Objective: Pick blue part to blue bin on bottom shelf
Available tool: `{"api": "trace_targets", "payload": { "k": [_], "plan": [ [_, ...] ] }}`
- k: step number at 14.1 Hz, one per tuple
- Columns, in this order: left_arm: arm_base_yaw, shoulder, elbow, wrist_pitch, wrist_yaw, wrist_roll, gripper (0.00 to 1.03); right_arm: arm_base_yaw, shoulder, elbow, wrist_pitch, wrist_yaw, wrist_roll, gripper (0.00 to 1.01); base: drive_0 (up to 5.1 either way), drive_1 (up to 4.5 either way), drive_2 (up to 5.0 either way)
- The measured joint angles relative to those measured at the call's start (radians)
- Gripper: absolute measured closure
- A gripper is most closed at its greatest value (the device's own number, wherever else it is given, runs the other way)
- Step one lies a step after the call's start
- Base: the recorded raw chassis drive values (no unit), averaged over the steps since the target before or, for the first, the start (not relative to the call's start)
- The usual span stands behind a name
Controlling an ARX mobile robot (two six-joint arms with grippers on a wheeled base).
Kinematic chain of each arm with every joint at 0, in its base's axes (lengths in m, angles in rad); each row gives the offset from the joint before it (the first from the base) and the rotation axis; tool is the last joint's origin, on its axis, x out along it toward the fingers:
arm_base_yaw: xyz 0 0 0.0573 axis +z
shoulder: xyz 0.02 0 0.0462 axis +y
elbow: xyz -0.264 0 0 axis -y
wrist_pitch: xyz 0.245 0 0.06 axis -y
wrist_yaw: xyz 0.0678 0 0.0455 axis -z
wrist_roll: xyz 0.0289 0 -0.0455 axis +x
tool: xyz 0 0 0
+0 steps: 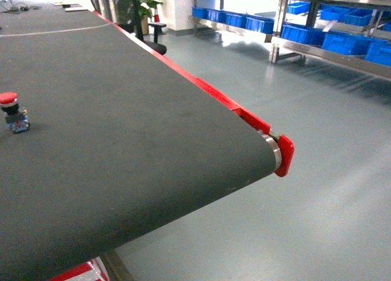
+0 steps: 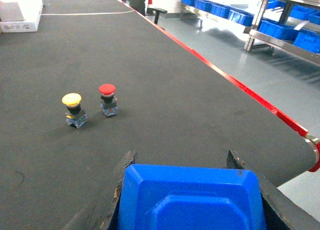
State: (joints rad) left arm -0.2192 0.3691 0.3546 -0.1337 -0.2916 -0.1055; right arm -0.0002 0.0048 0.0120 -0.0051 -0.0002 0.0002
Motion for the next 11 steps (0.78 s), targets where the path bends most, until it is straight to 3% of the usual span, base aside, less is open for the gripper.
{"api": "trace_targets", "payload": {
  "k": [11],
  "plan": [
    [0.000,0.000,0.000,0.000,0.000,0.000,0.59,0.000,0.000,0.000,0.000,0.000,0.000,0.03,-1.6,-1.63,-1.6]
  ]
}}
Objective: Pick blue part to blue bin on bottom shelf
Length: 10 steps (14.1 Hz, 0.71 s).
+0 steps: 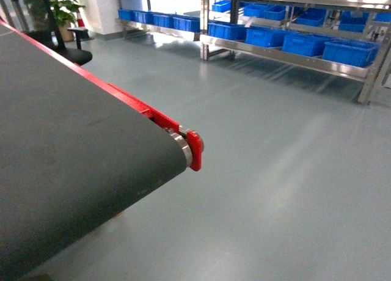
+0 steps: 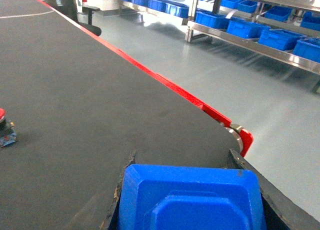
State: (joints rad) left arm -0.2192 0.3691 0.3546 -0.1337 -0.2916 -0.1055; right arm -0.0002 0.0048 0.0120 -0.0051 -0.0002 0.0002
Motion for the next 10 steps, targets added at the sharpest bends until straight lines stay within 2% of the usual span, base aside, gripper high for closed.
{"api": "trace_targets", "payload": {
  "k": [10],
  "plan": [
    [0.000,0.000,0.000,0.000,0.000,0.000,0.59,0.000,0.000,0.000,0.000,0.000,0.000,0.03,-1.6,-1.61,-1.6]
  ]
}}
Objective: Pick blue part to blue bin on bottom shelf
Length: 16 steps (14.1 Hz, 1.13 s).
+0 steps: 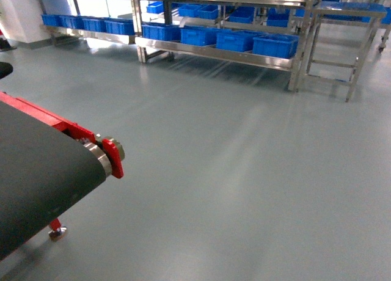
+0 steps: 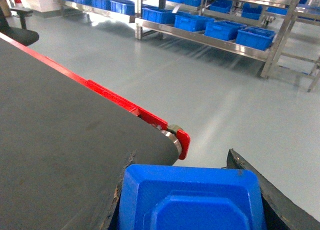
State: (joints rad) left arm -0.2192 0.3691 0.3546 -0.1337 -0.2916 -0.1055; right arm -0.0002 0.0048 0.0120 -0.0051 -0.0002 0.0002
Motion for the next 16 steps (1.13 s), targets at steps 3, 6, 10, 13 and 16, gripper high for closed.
{"api": "trace_targets", "payload": {
  "k": [3,6,10,13,16],
  "plan": [
    [0.000,0.000,0.000,0.000,0.000,0.000,0.59,0.000,0.000,0.000,0.000,0.000,0.000,0.03,-1.6,-1.61,-1.6],
    [0.000,0.000,0.000,0.000,0.000,0.000,0.59,0.000,0.000,0.000,0.000,0.000,0.000,0.03,-1.6,-1.61,-1.6],
    [0.000,0.000,0.000,0.000,0.000,0.000,0.59,0.000,0.000,0.000,0.000,0.000,0.000,0.03,-1.7,-1.66,-1.7],
    [0.000,0.000,0.000,0.000,0.000,0.000,0.59,0.000,0.000,0.000,0.000,0.000,0.000,0.03,-1.7,-1.66,-1.7],
    [0.000,0.000,0.000,0.000,0.000,0.000,0.59,0.000,0.000,0.000,0.000,0.000,0.000,0.03,-1.7,-1.66,-1.7]
  ]
}}
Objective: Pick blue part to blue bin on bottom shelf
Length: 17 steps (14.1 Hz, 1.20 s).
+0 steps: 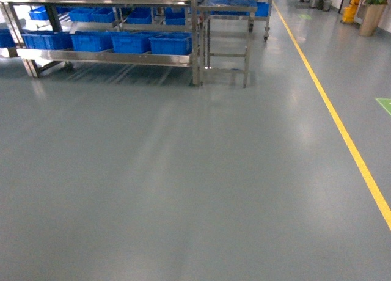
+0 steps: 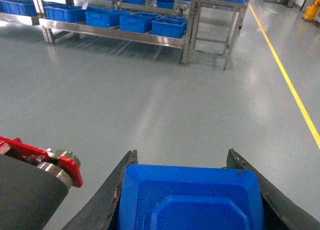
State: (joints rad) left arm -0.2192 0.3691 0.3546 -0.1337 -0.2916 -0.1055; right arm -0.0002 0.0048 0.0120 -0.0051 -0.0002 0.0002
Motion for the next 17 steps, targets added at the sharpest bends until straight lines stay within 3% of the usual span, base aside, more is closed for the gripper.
{"api": "trace_targets", "payload": {
  "k": [17],
  "plan": [
    [0.000,0.001,-0.003,0.002,0.002,0.000,0.59,0.000,0.000,0.000,-0.001,0.000,0.000,0.03,-1.7,-1.66,-1.7]
  ]
}}
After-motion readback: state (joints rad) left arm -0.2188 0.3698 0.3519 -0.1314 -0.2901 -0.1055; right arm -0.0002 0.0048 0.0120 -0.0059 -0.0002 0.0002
